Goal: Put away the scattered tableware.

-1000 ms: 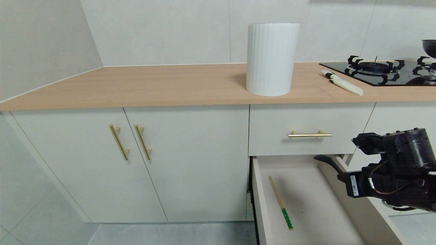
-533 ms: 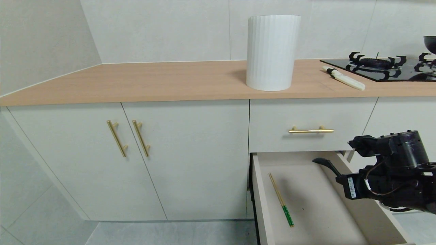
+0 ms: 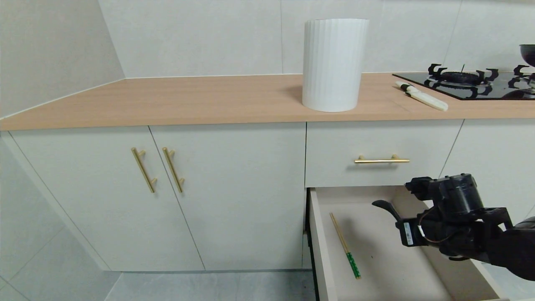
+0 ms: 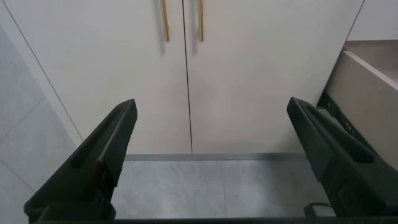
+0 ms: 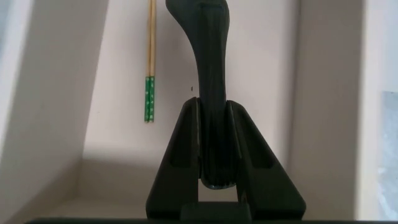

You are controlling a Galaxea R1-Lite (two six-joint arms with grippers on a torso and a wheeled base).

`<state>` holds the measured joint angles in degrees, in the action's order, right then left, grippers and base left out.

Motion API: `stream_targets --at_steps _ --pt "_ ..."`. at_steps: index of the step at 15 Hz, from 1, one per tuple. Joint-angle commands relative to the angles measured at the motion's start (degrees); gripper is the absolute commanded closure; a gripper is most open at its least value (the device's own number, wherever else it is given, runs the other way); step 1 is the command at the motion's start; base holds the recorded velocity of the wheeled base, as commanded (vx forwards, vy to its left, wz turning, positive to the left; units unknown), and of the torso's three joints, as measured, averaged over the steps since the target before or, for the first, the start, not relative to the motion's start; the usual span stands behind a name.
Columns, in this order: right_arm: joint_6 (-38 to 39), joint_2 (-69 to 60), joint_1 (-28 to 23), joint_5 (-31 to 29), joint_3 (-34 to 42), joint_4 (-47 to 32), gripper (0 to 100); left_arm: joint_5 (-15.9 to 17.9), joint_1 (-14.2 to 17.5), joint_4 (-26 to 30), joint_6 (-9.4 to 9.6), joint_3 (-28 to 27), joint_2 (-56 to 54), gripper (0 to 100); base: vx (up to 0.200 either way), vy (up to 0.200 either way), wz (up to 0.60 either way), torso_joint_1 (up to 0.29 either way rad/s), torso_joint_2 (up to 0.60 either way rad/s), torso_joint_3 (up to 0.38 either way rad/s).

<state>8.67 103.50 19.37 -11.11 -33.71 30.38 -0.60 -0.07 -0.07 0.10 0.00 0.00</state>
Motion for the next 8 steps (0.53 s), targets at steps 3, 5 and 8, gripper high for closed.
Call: stream_targets --at_steps 3,5,8 --pt "1.8 9.4 0.5 -2.5 0.9 4.5 100 0.0 0.0 0.0 -0.01 0.0 0.1 0 0.0 0.0 0.0 0.0 0.0 0.0" --pt "2.3 12.7 0.6 -2.5 0.5 5.1 100 0.0 0.0 0.0 -0.01 0.0 0.1 0 0.0 0.0 0.0 0.0 0.0 0.0" --pt "2.5 21.7 0.3 -3.7 -0.3 12.9 100 0.0 0.0 0.0 -0.01 0.0 0.1 0 0.0 0.0 0.0 0.0 0.0 0.0"
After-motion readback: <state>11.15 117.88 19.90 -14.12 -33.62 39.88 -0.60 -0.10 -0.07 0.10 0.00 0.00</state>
